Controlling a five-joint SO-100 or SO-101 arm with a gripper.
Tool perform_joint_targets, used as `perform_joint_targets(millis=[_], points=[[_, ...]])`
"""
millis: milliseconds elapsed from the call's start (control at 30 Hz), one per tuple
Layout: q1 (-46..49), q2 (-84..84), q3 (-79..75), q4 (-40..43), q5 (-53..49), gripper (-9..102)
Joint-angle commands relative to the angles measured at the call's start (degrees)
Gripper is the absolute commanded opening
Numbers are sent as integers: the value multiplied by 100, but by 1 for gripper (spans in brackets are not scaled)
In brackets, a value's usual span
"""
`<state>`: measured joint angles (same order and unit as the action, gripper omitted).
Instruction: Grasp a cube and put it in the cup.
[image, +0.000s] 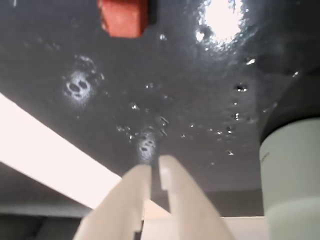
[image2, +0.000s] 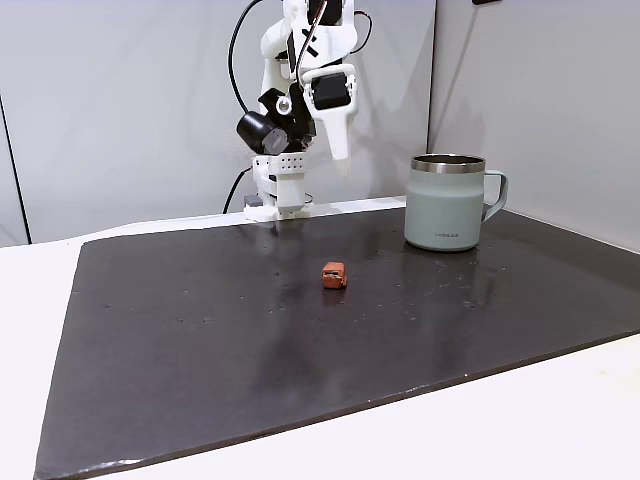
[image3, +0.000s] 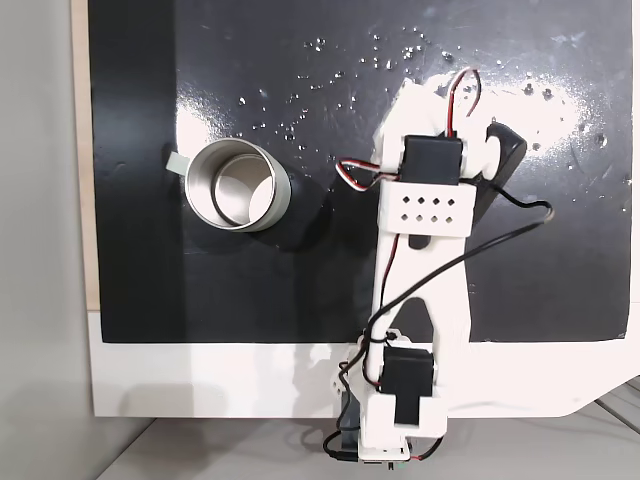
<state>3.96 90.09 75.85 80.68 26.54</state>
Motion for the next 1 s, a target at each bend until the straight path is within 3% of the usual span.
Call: perform_joint_targets(millis=[0,533,733,867,967], points=[[-70,-308,-694,255,185,0],[176,-1380,-1529,475,281,0],[369,-1441,-1635,589,369,12],[360,-1547,-1881,712,149,26],[343,-1591,-1934,747,158,28]])
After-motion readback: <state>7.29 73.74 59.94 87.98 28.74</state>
